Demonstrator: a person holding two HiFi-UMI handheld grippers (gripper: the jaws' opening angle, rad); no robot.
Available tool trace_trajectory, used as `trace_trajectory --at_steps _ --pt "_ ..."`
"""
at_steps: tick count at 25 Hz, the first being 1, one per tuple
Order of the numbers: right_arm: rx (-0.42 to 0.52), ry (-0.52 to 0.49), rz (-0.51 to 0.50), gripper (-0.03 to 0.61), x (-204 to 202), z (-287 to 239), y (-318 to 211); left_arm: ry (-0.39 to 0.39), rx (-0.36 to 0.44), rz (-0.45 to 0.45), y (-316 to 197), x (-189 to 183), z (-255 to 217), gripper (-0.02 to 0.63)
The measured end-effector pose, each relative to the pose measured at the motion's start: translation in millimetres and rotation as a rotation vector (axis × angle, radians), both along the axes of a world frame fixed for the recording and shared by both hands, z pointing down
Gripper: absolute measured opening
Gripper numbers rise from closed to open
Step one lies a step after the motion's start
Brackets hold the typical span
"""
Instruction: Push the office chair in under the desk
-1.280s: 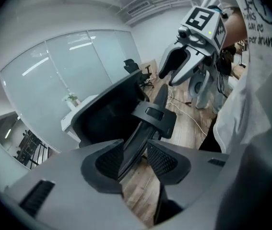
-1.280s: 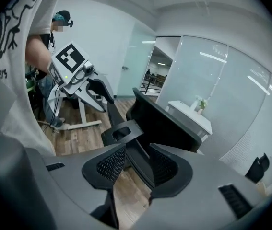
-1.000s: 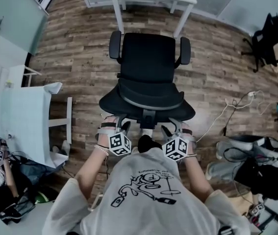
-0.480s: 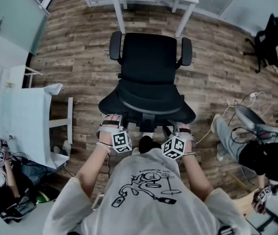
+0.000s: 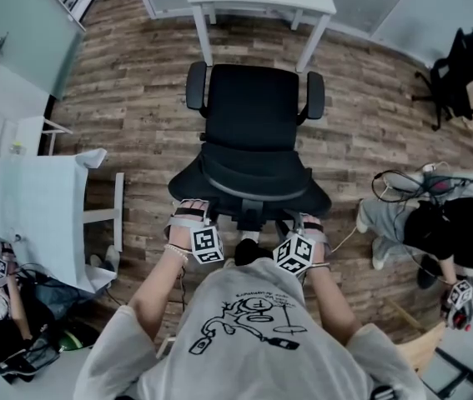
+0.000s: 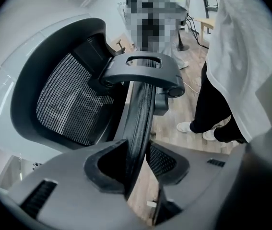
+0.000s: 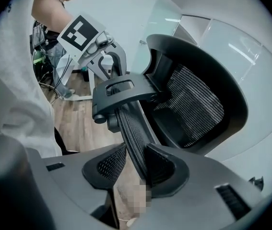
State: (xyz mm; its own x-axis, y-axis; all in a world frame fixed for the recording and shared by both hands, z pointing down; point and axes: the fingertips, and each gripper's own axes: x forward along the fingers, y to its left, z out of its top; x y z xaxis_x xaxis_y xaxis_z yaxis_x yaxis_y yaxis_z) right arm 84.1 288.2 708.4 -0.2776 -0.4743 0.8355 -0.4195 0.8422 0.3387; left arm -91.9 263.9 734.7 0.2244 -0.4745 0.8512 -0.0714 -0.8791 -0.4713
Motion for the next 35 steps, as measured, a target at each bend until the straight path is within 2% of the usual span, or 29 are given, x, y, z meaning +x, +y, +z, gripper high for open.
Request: trace_trajectory --at_steps 18,27,35 --pt "-0.040 -0.008 0.009 0.153 8 2 -39 -0.048 -0.032 -0.048 -37 6 2 0.135" --pt "-0.038 -0.032 -0.008 0.153 1 0 -68 -0.061 -0.011 -0.110 -72 -2 3 0.137" --pt "-0.040 -0.033 -0.010 0.152 -6 2 -94 -0.068 -0.009 -0.120 -99 -8 6 0.137"
